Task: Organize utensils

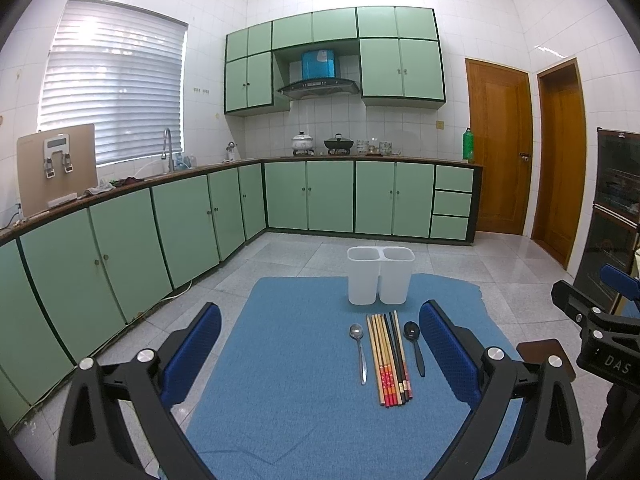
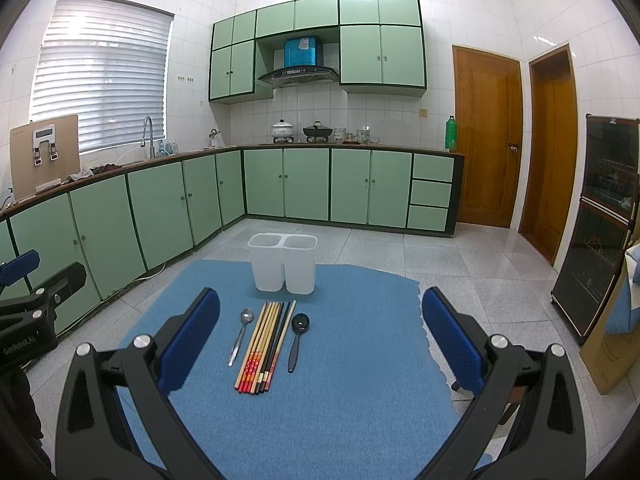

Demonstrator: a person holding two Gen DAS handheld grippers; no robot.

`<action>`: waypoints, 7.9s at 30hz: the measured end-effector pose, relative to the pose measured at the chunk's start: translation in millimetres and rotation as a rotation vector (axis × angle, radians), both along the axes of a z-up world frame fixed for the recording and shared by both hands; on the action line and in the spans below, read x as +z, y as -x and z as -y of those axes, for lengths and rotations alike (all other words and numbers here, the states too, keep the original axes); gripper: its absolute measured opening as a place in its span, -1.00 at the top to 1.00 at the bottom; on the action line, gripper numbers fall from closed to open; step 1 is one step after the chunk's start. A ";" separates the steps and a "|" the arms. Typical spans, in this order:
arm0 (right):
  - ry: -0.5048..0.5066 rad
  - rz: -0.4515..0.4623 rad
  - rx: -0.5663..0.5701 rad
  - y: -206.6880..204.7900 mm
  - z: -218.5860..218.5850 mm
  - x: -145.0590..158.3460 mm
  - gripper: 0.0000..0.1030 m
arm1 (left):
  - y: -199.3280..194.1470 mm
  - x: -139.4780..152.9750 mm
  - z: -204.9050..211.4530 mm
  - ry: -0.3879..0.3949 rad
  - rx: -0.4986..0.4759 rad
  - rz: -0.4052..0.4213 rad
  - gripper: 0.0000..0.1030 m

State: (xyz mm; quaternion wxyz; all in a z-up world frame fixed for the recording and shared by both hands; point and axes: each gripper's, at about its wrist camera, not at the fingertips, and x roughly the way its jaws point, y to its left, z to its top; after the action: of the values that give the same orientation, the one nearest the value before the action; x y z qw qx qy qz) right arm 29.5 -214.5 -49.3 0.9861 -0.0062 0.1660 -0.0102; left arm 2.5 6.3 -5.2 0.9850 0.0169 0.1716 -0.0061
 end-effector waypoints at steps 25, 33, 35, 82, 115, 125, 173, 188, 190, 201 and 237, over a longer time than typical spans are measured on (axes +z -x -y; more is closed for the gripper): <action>0.032 -0.160 -0.019 -95.3 -0.2 -52.8 -0.90 | -99.9 -52.3 -23.8 -0.057 0.076 -0.136 -0.88; -0.004 -0.349 0.002 -200.5 -8.4 -115.2 -0.85 | -192.1 -111.7 -27.3 -0.089 0.089 -0.298 -0.88; 0.004 -0.397 0.009 -224.8 -14.5 -132.7 -0.77 | -209.8 -124.8 -26.5 -0.082 0.083 -0.331 -0.88; -0.099 -0.614 0.027 -320.9 18.6 -210.3 0.35 | -352.5 -220.6 35.6 -0.034 -0.021 -0.583 -0.88; -0.077 -0.368 0.100 -300.8 17.2 -176.1 0.35 | -334.8 -192.6 5.0 0.123 -0.219 -0.340 0.45; -0.094 -0.227 0.159 -308.2 18.6 -142.8 0.35 | -299.8 -166.3 16.1 0.134 -0.257 -0.155 0.46; -0.254 -0.069 0.054 -440.9 64.1 -89.6 -0.08 | -415.2 -75.0 27.4 0.157 -0.229 -0.007 0.03; -0.187 -0.350 0.004 -253.5 45.9 -167.4 -0.72 | -268.4 -158.2 4.8 0.135 -0.166 -0.305 -0.69; -0.159 -0.378 -0.003 -234.2 37.7 -177.4 -0.71 | -251.7 -177.6 4.6 0.102 -0.149 -0.354 -0.69; -0.117 -0.515 0.085 -178.7 -3.8 -214.8 -0.33 | -203.1 -224.2 -4.8 0.013 -0.108 -0.485 -0.69; -0.107 -0.558 0.127 -166.0 -19.7 -216.4 0.74 | -187.4 -225.1 0.1 0.017 -0.128 -0.500 -0.69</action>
State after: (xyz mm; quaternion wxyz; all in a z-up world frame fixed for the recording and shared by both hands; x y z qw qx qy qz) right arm 195.5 -194.8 -265.7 0.9000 0.0331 0.4302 0.0625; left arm 189.9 6.2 -230.3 0.9096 0.0172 0.4085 -0.0739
